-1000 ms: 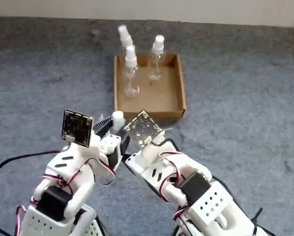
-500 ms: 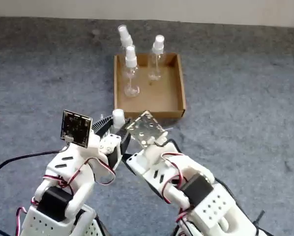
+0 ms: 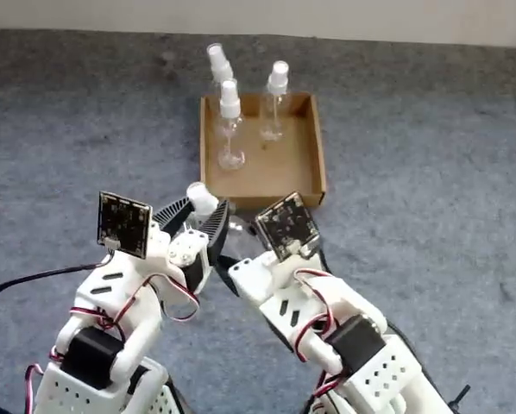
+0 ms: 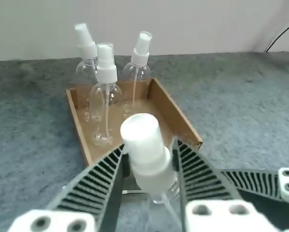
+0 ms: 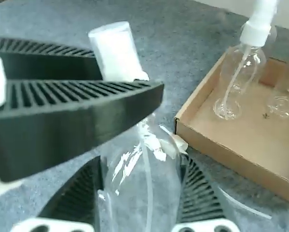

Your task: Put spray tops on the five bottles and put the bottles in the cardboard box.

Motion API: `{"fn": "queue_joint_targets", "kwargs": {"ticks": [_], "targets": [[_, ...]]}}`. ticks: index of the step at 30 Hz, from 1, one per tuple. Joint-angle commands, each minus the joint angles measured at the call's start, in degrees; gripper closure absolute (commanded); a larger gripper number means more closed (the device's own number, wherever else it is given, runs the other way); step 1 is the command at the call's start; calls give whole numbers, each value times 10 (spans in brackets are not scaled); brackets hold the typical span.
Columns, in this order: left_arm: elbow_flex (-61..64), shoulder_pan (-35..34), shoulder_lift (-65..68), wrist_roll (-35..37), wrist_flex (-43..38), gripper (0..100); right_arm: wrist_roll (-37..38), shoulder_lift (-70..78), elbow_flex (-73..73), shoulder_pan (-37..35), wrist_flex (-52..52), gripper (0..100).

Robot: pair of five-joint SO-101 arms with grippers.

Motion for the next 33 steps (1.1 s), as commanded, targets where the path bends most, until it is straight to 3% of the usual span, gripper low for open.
{"fn": "queue_joint_targets", "kwargs": {"ticks": [1, 18, 21, 26, 33], "targets": [[6, -14, 2, -4, 2, 934, -16, -46, -14, 37, -52, 995], [-22, -15, 2, -4, 4, 932, -16, -46, 12, 40, -56, 995], [-26, -18, 2, -5, 2, 887, -16, -46, 12, 40, -56, 995], [-35, -58, 2, -5, 3, 765, -16, -46, 12, 38, -56, 995], [-72, -131, 2, -3, 4, 762, -15, -44, 12, 38, -56, 995]]}}
